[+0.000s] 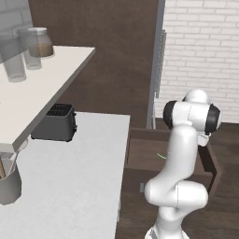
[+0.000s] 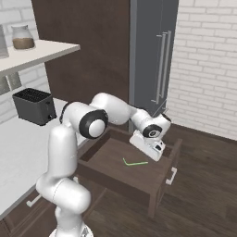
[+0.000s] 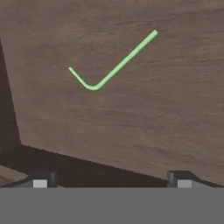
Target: Take a straw from the drawer in front and place it inside the glass cup on the dining counter.
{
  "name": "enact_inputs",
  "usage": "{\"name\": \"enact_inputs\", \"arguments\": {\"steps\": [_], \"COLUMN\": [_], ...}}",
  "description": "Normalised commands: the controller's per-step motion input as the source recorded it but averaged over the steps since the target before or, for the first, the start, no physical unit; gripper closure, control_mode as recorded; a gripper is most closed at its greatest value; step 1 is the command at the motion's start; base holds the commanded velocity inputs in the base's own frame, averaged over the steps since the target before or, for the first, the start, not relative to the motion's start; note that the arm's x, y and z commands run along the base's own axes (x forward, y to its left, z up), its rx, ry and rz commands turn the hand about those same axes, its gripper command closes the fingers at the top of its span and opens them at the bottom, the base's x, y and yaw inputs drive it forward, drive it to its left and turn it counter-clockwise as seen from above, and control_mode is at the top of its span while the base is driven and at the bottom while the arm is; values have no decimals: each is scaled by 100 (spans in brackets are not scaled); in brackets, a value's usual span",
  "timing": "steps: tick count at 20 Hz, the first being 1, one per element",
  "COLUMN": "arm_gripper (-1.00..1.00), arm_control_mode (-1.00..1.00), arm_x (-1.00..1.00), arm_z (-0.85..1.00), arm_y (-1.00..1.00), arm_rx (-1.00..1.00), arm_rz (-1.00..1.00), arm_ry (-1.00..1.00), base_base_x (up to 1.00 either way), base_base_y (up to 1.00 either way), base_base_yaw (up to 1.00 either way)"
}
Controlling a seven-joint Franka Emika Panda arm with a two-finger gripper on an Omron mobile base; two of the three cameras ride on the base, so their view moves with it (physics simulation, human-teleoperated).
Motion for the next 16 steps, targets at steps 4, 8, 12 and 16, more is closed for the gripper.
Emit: {"name": "enact_inputs", "arguments": {"steps": [4, 8, 12, 16], "arm_gripper": [-100, -100, -100, -100], "arm_control_mode": [-100, -100, -100, -100], "arm_x": [0, 0, 0, -12], "arm_z": [0, 0, 0, -6], "arm_y": [17, 17, 3, 0], "arm_rx": [-11, -7, -2, 0], "arm_rz": [53, 59, 63, 66], "arm_ry": [0, -4, -7, -16], "base_base_x": [0, 0, 0, 0], "base_base_y": [0, 0, 0, 0], "base_base_yaw": [0, 0, 0, 0]}}
